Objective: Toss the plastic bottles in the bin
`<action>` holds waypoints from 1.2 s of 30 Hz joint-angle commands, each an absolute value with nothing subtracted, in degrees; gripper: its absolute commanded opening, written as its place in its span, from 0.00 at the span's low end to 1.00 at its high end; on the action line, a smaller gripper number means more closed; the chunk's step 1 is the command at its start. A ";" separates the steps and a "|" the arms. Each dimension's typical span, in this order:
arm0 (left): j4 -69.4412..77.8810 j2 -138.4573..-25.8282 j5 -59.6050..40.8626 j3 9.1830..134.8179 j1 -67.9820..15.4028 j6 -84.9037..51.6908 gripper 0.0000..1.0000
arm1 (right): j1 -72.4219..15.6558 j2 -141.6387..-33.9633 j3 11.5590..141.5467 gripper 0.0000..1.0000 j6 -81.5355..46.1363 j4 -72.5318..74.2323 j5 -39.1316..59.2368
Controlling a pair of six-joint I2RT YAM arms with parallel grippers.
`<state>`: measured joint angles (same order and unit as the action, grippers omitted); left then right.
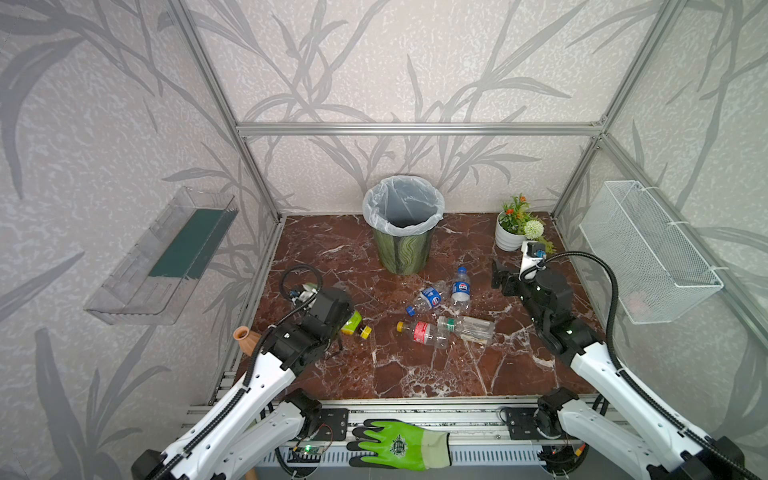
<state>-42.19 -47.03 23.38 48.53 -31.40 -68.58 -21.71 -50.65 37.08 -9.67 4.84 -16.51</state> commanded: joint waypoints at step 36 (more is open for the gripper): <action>-30.79 -114.15 16.54 129.22 -27.79 -8.86 0.98 | -21.27 -37.83 37.21 0.95 -8.96 -3.78 -23.26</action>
